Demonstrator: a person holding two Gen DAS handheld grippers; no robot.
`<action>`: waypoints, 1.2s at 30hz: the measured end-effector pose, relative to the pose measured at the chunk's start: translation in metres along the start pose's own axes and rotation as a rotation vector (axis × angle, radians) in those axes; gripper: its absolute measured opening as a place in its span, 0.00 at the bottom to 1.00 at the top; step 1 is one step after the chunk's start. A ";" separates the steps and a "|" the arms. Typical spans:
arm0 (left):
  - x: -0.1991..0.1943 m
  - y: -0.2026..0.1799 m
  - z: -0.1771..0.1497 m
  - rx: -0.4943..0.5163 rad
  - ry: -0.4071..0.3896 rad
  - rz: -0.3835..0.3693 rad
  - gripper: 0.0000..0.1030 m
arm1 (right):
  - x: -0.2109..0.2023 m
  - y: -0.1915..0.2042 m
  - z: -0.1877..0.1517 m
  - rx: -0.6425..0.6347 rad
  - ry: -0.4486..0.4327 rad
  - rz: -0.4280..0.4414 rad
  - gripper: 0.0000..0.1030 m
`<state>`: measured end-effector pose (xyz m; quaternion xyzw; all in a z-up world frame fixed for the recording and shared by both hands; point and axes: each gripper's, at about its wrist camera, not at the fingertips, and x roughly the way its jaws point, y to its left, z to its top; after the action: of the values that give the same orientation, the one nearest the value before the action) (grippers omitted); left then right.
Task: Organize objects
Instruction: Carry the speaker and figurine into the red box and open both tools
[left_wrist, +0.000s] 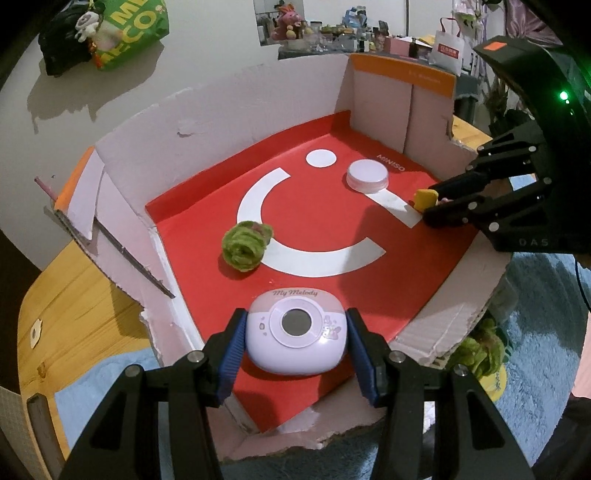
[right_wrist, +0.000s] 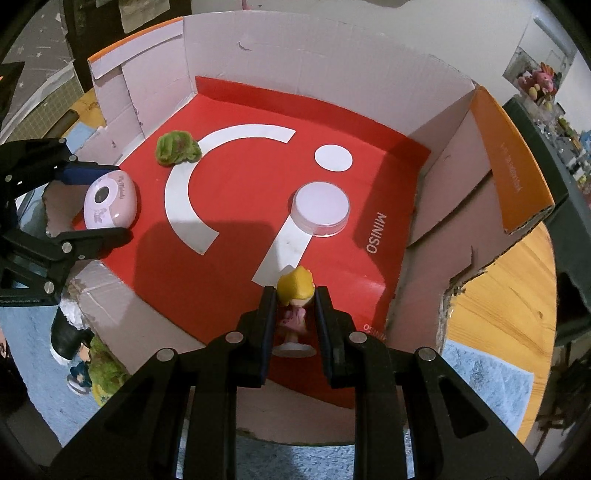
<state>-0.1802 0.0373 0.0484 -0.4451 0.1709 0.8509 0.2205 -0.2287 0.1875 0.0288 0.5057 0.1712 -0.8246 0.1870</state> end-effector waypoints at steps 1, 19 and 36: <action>0.000 0.000 0.000 0.002 0.002 0.001 0.53 | 0.000 0.000 0.000 -0.001 0.001 0.000 0.19; 0.001 -0.001 0.002 -0.003 0.001 0.002 0.53 | -0.013 -0.010 -0.005 -0.002 -0.001 0.010 0.20; 0.000 0.001 0.002 -0.016 -0.008 -0.001 0.55 | -0.004 -0.005 -0.001 -0.004 0.004 0.003 0.21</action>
<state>-0.1820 0.0372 0.0493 -0.4435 0.1632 0.8539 0.2180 -0.2286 0.1933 0.0326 0.5074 0.1724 -0.8229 0.1889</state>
